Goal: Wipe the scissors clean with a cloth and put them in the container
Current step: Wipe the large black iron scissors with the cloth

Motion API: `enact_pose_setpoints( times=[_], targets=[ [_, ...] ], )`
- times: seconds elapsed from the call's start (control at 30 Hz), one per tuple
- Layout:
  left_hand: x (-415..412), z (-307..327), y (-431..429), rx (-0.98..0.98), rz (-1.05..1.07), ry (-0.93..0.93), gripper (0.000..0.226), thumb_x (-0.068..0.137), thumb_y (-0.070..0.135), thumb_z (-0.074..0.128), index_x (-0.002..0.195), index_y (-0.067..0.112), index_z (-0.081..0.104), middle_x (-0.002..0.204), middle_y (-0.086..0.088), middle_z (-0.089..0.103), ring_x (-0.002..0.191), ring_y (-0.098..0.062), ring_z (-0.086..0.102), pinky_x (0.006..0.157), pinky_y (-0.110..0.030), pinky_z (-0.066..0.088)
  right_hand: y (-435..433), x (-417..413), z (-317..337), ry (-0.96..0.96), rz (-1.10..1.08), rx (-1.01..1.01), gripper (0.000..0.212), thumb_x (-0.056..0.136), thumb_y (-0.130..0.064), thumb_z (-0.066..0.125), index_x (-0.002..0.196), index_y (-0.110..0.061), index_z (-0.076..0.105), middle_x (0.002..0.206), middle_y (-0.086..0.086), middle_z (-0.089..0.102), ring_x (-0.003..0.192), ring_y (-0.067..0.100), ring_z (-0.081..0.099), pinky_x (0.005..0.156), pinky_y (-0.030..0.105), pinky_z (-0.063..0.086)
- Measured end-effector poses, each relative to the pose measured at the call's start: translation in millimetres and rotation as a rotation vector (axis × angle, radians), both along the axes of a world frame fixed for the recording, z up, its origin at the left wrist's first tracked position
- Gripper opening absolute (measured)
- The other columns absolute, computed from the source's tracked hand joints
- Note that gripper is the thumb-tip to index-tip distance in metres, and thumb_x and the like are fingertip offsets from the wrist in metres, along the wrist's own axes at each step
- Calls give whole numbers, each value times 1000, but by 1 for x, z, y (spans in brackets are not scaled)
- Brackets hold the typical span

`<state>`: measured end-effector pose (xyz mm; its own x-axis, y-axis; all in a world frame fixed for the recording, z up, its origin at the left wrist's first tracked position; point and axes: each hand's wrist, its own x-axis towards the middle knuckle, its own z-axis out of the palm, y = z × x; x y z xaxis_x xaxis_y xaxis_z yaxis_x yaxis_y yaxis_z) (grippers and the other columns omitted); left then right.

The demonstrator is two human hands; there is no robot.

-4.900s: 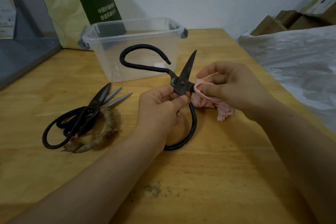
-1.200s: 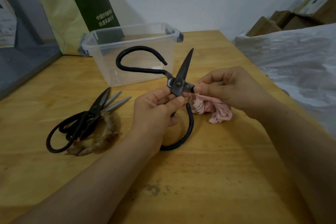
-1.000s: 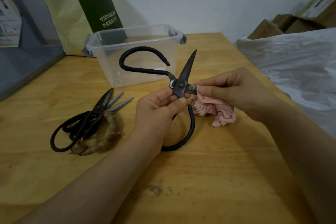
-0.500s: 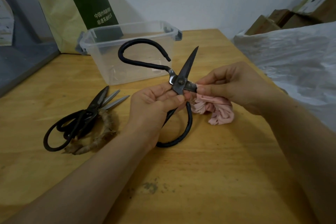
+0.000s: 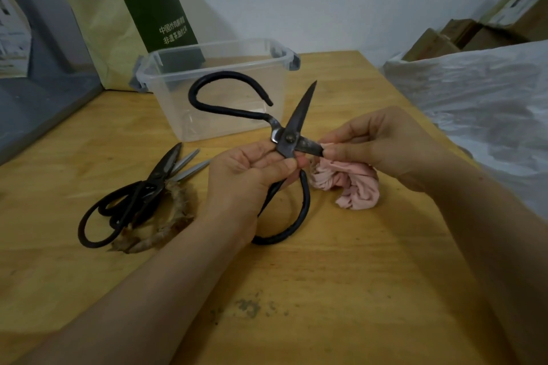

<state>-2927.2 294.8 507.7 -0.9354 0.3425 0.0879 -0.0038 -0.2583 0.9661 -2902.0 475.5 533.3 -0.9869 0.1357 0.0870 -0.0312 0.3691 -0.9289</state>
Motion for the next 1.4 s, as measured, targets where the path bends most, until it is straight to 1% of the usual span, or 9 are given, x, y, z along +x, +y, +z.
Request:
enact_pose_setpoints(
  times=[0.1, 0.27, 0.43, 0.53, 0.67, 0.83, 0.97, 1.2, 1.4],
  targets=[
    [-1, -1, -2, -13, -7, 13, 25, 82, -12, 58, 96, 6, 69, 86, -10, 75, 82, -15, 72, 70, -20, 57, -6, -1, -2, 47, -35, -4, 10, 71, -7, 77, 79, -14, 74, 71, 3, 74, 68, 11, 70, 64, 20, 57],
    [0, -2, 0, -21, -16, 34, 27, 82, -11, 59, 104, 1, 67, 91, -14, 74, 83, -19, 72, 71, -22, 57, -30, -6, -4, 120, -49, -216, 7, 76, 0, 72, 77, -7, 70, 60, -1, 70, 55, 8, 68, 50, 16, 52],
    [2, -2, 0, -23, -1, 35, 25, 81, -12, 58, 97, 4, 69, 87, -12, 74, 81, -17, 72, 66, -20, 56, -7, 0, 0, -19, -1, -39, 24, 58, -22, 76, 81, -12, 74, 73, 6, 74, 68, 15, 71, 65, 26, 59],
    [1, -3, 0, -22, -9, 34, 25, 81, -11, 58, 98, 4, 69, 86, -11, 74, 81, -16, 72, 66, -19, 55, -4, 1, -3, -8, -9, -31, 18, 62, -16, 78, 80, -13, 74, 71, 6, 74, 67, 14, 70, 64, 23, 58],
    [1, -3, 0, -41, -2, 45, 26, 82, -11, 58, 103, 2, 68, 88, -10, 74, 80, -13, 72, 66, -18, 55, -21, -3, -6, 23, -23, -211, 11, 72, -3, 75, 82, -2, 71, 66, 9, 72, 60, 14, 70, 51, 21, 55],
    [3, -1, 2, -30, 16, 33, 27, 80, -12, 59, 102, 1, 68, 88, -11, 74, 81, -17, 72, 65, -19, 55, -4, -2, -3, -33, 7, -49, 24, 55, -21, 77, 77, -13, 74, 72, 6, 74, 68, 14, 71, 65, 23, 58],
    [3, -2, 0, -21, 44, 15, 27, 80, -13, 59, 101, 1, 68, 86, -12, 74, 81, -18, 72, 68, -21, 57, 8, 4, -2, -81, 19, 2, 24, 52, -22, 77, 75, -16, 74, 70, -2, 74, 67, 7, 70, 58, 17, 54],
    [4, -1, -1, -44, 14, 26, 27, 82, -11, 58, 106, 0, 67, 88, -10, 74, 81, -14, 72, 67, -18, 55, -5, -4, -9, -7, -5, -192, 25, 56, -18, 76, 80, -9, 74, 76, 10, 74, 69, 15, 70, 69, 25, 59],
    [5, -1, 1, -45, 49, -6, 26, 80, -12, 59, 99, 3, 69, 84, -10, 74, 79, -17, 72, 67, -20, 57, 2, -1, -9, -55, 45, -97, 24, 59, -19, 76, 80, -8, 74, 74, 8, 74, 68, 15, 70, 66, 23, 58]
  ],
)
